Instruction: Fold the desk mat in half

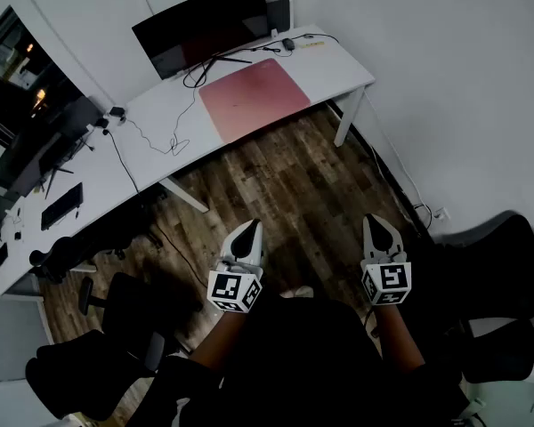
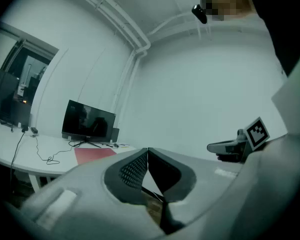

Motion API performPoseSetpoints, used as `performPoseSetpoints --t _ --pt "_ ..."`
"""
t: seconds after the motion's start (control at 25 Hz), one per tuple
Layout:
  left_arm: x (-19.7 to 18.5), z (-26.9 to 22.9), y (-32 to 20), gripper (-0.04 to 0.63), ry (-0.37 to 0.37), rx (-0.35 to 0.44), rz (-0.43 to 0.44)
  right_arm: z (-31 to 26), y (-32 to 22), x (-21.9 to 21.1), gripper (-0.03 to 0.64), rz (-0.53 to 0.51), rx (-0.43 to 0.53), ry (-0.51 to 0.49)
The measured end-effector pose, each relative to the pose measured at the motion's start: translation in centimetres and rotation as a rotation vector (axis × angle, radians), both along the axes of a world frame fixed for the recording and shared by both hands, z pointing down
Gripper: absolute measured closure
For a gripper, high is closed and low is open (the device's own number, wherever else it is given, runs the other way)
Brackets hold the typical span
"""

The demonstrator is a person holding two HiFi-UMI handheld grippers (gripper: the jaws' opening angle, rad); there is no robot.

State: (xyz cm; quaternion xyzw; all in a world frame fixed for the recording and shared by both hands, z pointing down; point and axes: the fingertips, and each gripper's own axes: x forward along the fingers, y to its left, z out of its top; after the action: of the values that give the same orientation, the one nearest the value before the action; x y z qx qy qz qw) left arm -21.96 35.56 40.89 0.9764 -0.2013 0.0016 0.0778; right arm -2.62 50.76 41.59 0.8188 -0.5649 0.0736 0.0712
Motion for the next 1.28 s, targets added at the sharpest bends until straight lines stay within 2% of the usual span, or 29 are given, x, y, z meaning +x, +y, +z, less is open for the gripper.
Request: performPoseSetpoints --t 0.12,0.32,0.6,0.8,0.92,1.12,1.28 --pt "-0.1 -0.3 0.0 0.574 0.004 0.004 -0.008 0.1 0.4 0.2 0.62 0.006 0.008 -0.012" --pt "0.3 -0.3 -0.2 0.574 -0.002 -0.008 -0.01 -0.3 0.5 -0.1 0.618 -0.013 -0.042 0.069" --pt "0.8 -0.3 0.3 0.574 0.01 -0.003 -0.032 0.4 2.1 0.3 0.618 -0.032 -0.024 0.032" --pt "1.0 0.4 0.7 0.574 -0.003 -0.03 -0.026 1.8 2.8 0.7 0.618 -0.016 -0.022 -0.037" --pt "1.1 0.3 0.2 0.574 -0.011 -0.018 -0.021 2.4 2.5 1.2 0.618 -0.01 -0.007 -0.077" --pt "1.7 0.6 -1.7 0.574 -0.021 -0.009 -0.03 3.6 1.1 1.5 0.618 -0.025 0.033 -0.184" --pt "3.2 1.5 -4.1 0.574 -0.016 -0.026 -0.032 4.2 -0.2 3.5 0.618 0.012 0.03 -0.243"
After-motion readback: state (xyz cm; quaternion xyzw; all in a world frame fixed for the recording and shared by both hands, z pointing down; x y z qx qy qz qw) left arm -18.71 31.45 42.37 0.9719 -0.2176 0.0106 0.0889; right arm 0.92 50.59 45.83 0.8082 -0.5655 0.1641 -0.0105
